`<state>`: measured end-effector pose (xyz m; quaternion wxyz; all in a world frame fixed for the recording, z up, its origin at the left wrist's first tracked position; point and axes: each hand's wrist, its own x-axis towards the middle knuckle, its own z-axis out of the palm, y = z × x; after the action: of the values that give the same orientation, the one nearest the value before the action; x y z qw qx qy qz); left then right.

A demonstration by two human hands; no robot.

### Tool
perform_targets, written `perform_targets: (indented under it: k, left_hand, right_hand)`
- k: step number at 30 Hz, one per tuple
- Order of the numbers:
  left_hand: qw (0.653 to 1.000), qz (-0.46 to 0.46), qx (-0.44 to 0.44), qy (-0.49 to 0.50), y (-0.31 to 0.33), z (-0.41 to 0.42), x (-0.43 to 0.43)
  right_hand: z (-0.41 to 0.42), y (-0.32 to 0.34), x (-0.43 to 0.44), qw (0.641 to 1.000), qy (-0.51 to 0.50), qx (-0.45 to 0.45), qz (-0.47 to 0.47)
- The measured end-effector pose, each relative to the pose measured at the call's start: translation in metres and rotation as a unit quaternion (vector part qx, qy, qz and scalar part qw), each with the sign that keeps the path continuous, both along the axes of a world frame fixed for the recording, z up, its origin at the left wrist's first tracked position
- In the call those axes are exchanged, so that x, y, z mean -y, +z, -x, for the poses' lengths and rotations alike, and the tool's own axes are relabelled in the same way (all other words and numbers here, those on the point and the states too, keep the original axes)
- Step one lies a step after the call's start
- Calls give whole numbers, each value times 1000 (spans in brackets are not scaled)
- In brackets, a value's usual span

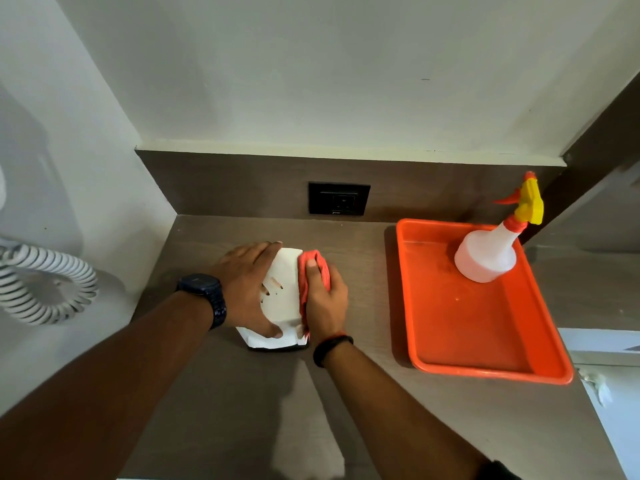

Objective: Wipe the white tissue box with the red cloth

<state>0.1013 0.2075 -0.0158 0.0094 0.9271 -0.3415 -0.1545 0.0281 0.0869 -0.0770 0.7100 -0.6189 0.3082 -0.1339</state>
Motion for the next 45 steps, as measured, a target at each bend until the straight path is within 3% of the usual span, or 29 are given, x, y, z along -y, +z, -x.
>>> perform_targets:
  k: [3, 10, 17, 25, 28, 31, 36, 39, 42, 45]
  left_hand:
    - [1000, 11, -1, 6, -4, -1, -1]
    - [1000, -7, 14, -4, -1, 2, 0]
    - [1000, 28, 0, 4, -3, 0, -3]
    - [1000, 6, 9, -1, -2, 2, -2]
    - [1000, 17, 0, -1, -3, 0, -4]
    - [1000, 29, -6, 6, -3, 0, -4]
    - [1000, 6, 8, 2, -4, 1, -2]
    - [1000, 14, 8, -2, -4, 1, -3]
    - [1000, 25, -3, -1, -4, 0, -4]
    - [1000, 31, 1, 6, -4, -1, -4]
  right_hand:
    - [-21, 10, 11, 1000, 25, 9, 14]
    - [8, -19, -5, 996, -5, -58, -73]
    - [-23, 9, 10, 999, 46, 7, 6]
    - [28, 2, -9, 991, -17, -37, -128]
    - [22, 8, -9, 998, -8, 7, -65]
    - [-5, 11, 3, 999, 31, -12, 4]
    - [6, 3, -2, 996, -5, -73, -54]
    - [30, 6, -14, 993, -28, -48, -105]
    - [18, 13, -8, 999, -16, 2, -50]
    - [-6, 14, 3, 1000, 6, -6, 14]
